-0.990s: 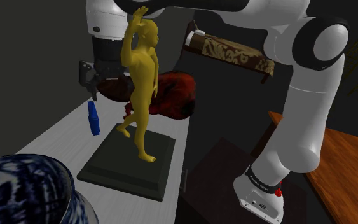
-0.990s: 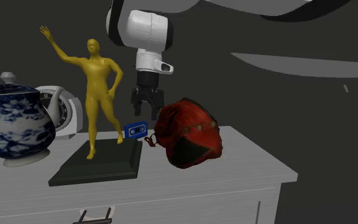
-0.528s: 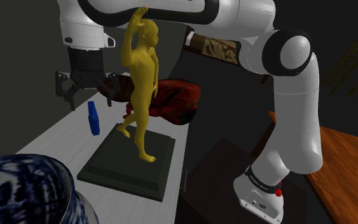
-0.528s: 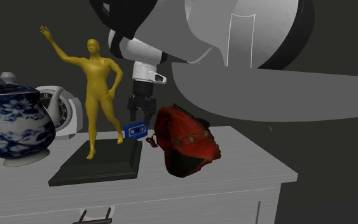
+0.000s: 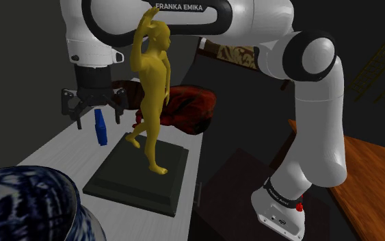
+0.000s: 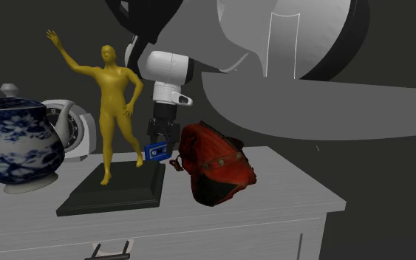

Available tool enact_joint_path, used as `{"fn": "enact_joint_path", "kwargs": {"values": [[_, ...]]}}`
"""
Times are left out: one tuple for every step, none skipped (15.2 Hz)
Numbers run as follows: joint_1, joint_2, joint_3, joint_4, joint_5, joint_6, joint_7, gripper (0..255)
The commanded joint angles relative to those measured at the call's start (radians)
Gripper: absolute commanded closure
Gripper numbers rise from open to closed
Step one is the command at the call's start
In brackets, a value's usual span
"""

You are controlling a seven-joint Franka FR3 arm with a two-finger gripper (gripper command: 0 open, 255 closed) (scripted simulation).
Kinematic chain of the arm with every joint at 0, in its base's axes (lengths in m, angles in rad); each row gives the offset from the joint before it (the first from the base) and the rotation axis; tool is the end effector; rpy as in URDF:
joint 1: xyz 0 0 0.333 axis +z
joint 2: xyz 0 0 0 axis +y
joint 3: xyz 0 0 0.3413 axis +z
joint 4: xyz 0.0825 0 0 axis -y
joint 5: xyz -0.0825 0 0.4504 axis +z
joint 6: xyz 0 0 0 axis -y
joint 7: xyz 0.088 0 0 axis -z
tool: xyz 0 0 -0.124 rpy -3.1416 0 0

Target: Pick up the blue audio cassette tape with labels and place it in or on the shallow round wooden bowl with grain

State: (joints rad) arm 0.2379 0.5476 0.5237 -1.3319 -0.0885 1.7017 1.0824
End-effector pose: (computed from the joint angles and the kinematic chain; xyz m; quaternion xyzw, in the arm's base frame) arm 0.6079 0.4615 0.4272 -0.9789 0.1754 0.1038 0.0116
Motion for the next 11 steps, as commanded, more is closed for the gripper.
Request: {"fn": "enact_joint_path", "kwargs": {"values": [[-0.001,0.000,0.000,-0.002,0.000,0.002,0.000,0],[-0.001,0.000,0.000,-0.002,0.000,0.002,0.000,0],[-0.001,0.000,0.000,-0.002,0.000,0.002,0.000,0],[-0.001,0.000,0.000,-0.002,0.000,0.001,0.000,0],[-0.001,0.000,0.000,-0.002,0.000,0.001,0.000,255],[-0.001,0.000,0.000,-0.002,0.000,0.001,0.000,255],[-0.001,0.000,0.000,-0.002,0.000,0.001,0.000,255],[-0.001,0.000,0.000,-0.002,0.000,0.001,0.000,255],[-0.001,-0.001,0.000,-0.002,0.000,0.002,0.000,255],[-0.001,-0.001,0.000,-0.002,0.000,0.001,0.000,255],[-0.001,0.000,0.000,-0.001,0.000,0.001,0.000,255]]}}
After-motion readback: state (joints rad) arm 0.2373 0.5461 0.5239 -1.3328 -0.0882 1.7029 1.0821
